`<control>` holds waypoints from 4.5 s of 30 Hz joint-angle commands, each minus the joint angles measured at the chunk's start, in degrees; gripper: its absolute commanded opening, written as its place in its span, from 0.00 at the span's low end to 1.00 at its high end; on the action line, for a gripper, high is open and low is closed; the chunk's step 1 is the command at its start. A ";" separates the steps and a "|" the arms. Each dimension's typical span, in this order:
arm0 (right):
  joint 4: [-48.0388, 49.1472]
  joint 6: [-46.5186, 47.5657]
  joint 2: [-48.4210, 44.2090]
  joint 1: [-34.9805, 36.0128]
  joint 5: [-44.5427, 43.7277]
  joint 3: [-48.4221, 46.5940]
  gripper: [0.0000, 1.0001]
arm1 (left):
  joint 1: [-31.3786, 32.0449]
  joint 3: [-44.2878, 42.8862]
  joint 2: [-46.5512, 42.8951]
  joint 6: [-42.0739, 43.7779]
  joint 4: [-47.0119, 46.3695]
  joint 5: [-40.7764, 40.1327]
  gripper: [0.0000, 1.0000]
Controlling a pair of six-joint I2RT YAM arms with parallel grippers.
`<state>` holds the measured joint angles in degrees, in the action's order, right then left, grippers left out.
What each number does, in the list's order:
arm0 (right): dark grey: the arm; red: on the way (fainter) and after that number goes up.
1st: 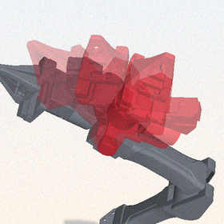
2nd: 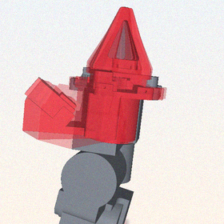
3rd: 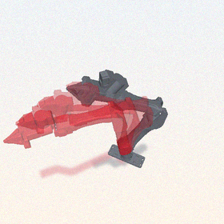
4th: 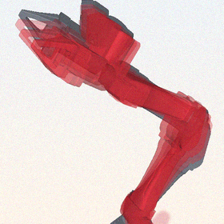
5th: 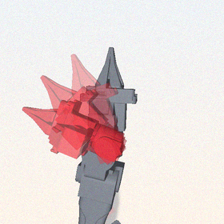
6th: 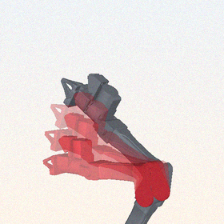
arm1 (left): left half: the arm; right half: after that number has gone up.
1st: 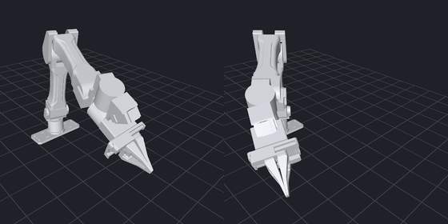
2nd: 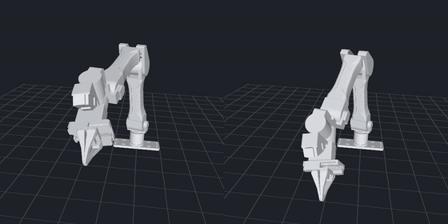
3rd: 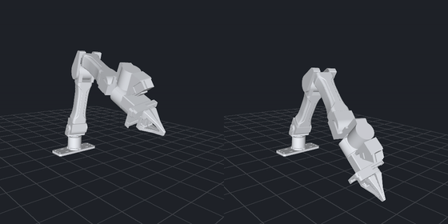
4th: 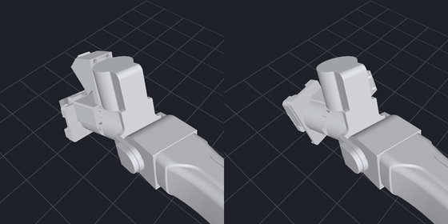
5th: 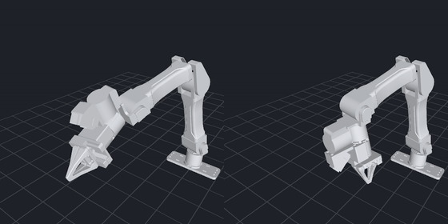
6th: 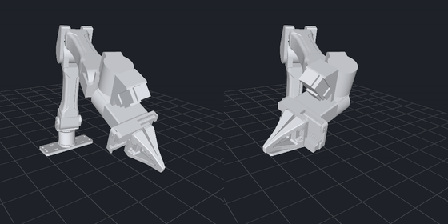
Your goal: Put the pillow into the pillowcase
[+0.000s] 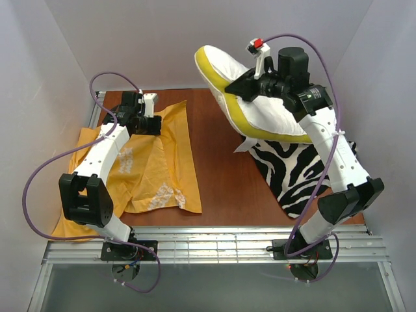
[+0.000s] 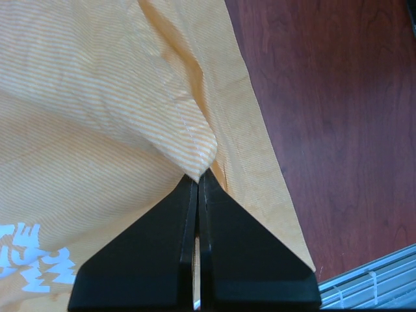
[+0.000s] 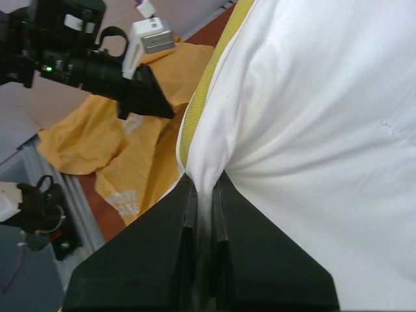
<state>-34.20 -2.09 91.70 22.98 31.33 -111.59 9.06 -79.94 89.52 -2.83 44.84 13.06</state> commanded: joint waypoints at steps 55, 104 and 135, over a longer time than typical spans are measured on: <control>44.46 -22.95 36.09 18.68 -7.74 6.29 0.01 | -8.09 4.35 -3.30 20.32 17.21 47.74 0.00; 53.35 -42.82 29.95 23.86 -12.45 31.25 0.01 | -2.20 -4.52 7.43 5.38 -3.53 48.04 0.24; 59.24 -28.68 21.07 27.90 0.31 47.87 0.01 | -6.42 -17.44 26.93 9.43 -3.53 30.01 0.45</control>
<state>25.93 -33.67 115.04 48.25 25.04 -65.41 1.67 -96.95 117.67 8.16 43.88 40.23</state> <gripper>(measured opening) 0.035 0.451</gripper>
